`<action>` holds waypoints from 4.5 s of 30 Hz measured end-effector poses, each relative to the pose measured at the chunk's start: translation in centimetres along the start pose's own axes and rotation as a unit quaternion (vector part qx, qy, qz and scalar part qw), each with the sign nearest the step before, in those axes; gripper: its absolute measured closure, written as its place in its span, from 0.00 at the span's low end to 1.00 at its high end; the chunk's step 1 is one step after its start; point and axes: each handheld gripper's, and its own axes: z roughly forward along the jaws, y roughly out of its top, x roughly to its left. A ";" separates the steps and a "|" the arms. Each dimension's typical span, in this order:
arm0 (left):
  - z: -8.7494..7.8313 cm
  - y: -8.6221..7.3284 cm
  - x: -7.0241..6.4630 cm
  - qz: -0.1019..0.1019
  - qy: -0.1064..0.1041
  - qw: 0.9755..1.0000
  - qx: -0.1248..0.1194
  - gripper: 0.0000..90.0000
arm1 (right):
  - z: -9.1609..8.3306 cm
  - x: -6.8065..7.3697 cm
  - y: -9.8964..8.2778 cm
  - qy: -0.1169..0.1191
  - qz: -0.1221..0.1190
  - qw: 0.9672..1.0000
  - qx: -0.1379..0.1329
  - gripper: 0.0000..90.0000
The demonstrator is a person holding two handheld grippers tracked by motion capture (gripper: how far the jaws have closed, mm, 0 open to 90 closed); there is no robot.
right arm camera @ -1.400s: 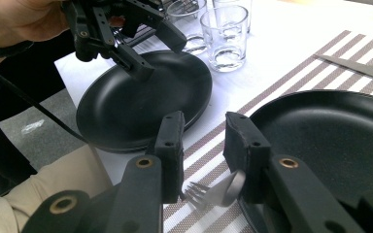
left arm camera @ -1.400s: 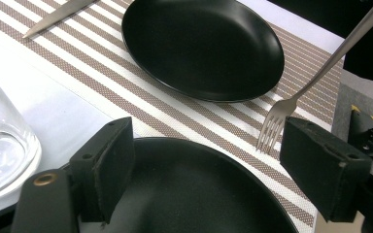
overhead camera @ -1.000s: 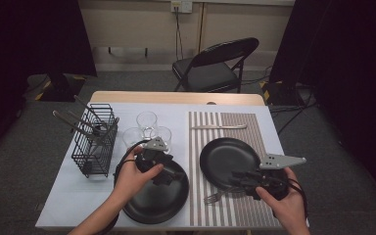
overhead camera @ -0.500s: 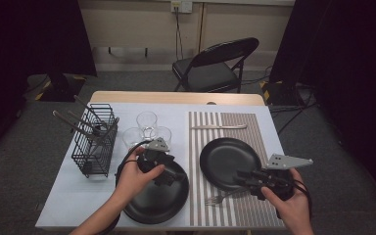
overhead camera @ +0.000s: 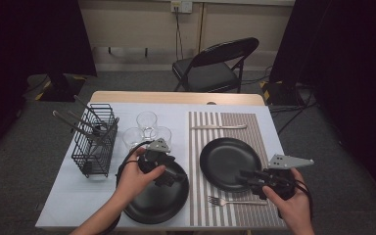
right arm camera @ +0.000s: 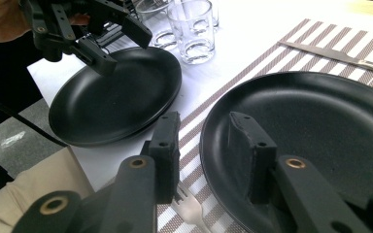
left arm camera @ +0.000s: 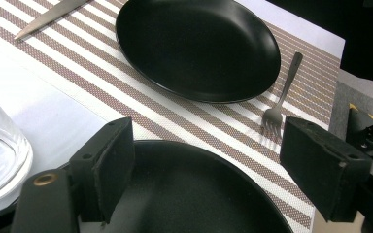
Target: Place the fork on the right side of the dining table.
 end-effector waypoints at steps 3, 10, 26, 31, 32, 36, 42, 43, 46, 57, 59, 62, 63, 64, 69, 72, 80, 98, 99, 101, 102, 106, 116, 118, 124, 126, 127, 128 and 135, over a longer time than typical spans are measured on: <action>0.1 0.0 -0.1 -0.001 0.000 1.000 0.000 0.22 | 0.1 -0.1 -0.3 -0.002 0.002 1.000 0.001 0.71; 0.0 -0.2 -0.4 0.007 -0.006 1.000 -0.001 0.22 | -0.1 -0.9 -1.4 -0.023 -0.007 1.000 0.008 0.52; -0.7 -0.9 -0.2 0.008 -0.002 1.000 -0.003 0.22 | -0.5 -2.4 -4.5 -0.061 -0.016 0.998 0.029 0.33; -0.9 -1.4 0.2 0.002 -0.002 1.000 -0.007 0.22 | -0.5 -3.1 -5.6 -0.074 -0.015 0.997 0.037 0.32; -1.0 -1.5 0.2 0.001 -0.002 1.000 -0.008 0.22 | -0.5 -3.2 -5.8 -0.073 -0.014 0.997 0.037 0.32; -1.1 -1.7 0.3 0.002 0.000 1.000 -0.006 0.22 | -0.7 -3.5 -6.1 -0.079 -0.016 0.996 0.039 0.31; -1.6 -1.8 0.5 0.001 0.000 1.000 -0.011 0.22 | -0.7 -3.5 -6.5 -0.083 -0.018 0.995 0.045 0.31; -1.6 -1.8 0.5 0.001 0.001 1.000 -0.012 0.22 | -0.7 -3.5 -6.6 -0.084 -0.019 0.995 0.044 0.32; -1.8 -1.9 0.5 0.002 0.002 1.000 -0.009 0.22 | -0.8 -3.5 -6.9 -0.086 -0.020 0.995 0.047 0.32; -1.5 -1.8 0.5 0.003 -0.001 1.000 -0.010 0.22 | -1.1 -3.8 -7.9 -0.099 -0.024 0.993 0.065 0.32; -1.4 -1.8 0.5 0.002 0.000 1.000 -0.010 0.22 | -1.1 -3.8 -8.0 -0.099 -0.026 0.992 0.069 0.33; -1.5 -1.8 0.5 0.002 0.000 1.000 -0.009 0.22 | -0.7 -3.9 -8.3 -0.099 -0.026 0.992 0.075 0.33; -1.5 -1.8 0.5 0.002 0.000 1.000 -0.009 0.22 | -0.6 -4.0 -8.4 -0.100 -0.026 0.992 0.078 0.33; -1.5 -1.8 0.5 0.002 0.000 1.000 -0.010 0.22 | -0.5 -4.0 -8.5 -0.099 -0.028 0.992 0.080 0.33; -1.4 -1.7 0.5 0.002 -0.002 1.000 -0.010 0.22 | 0.0 -4.2 -9.0 -0.099 -0.028 0.991 0.087 0.33; -1.3 -1.6 0.5 0.004 -0.002 1.000 -0.009 0.22 | 0.3 -4.2 -9.2 -0.101 -0.032 0.990 0.096 0.34; -1.2 -1.6 0.3 0.004 -0.003 1.000 -0.009 0.22 | 0.7 -4.4 -9.6 -0.102 -0.035 0.988 0.108 0.34; -1.0 -1.6 0.3 0.004 -0.003 1.000 -0.008 0.22 | 1.1 -4.5 -10.0 -0.109 -0.055 0.984 0.130 0.34; -1.0 -1.6 0.3 0.004 -0.003 1.000 -0.008 0.22 | 1.2 -4.6 -10.0 -0.109 -0.055 0.984 0.128 0.34; -0.9 -1.6 0.3 0.003 -0.004 1.000 -0.008 0.22 | 1.1 -4.6 -10.0 -0.111 -0.056 0.984 0.130 0.36; -0.9 -1.6 0.3 0.006 -0.003 1.000 -0.007 0.22 | 1.1 -4.6 -10.0 -0.113 -0.059 0.983 0.130 0.36; -0.9 -1.6 0.3 0.003 -0.006 1.000 -0.011 0.22 | 0.9 -4.8 -10.0 -0.117 -0.060 0.983 0.127 0.36; -0.8 -1.7 0.3 0.002 -0.006 1.000 -0.009 0.22 | 0.8 -5.1 -10.0 -0.120 -0.057 0.984 0.122 0.36; -0.8 -1.7 0.3 0.002 -0.006 1.000 -0.009 0.22 | 0.8 -5.1 -10.0 -0.123 -0.055 0.983 0.123 0.36; -0.8 -1.7 0.4 0.001 -0.006 1.000 -0.009 0.22 | 0.9 -5.2 -9.9 -0.122 -0.054 0.984 0.119 0.36; -0.8 -1.7 0.4 0.001 -0.007 1.000 -0.009 0.22 | 0.9 -5.2 -9.9 -0.124 -0.053 0.984 0.120 0.36; -0.8 -1.7 0.4 0.001 -0.006 1.000 -0.010 0.22 | 0.9 -5.2 -9.9 -0.124 -0.053 0.984 0.120 0.36; -0.8 -1.7 0.4 0.002 -0.006 1.000 -0.008 0.22 | 0.9 -5.2 -10.0 -0.121 -0.056 0.984 0.117 0.36; -0.9 -1.8 0.4 0.003 -0.003 1.000 -0.006 0.22 | 0.4 -5.1 -9.5 -0.117 -0.046 0.986 0.107 0.34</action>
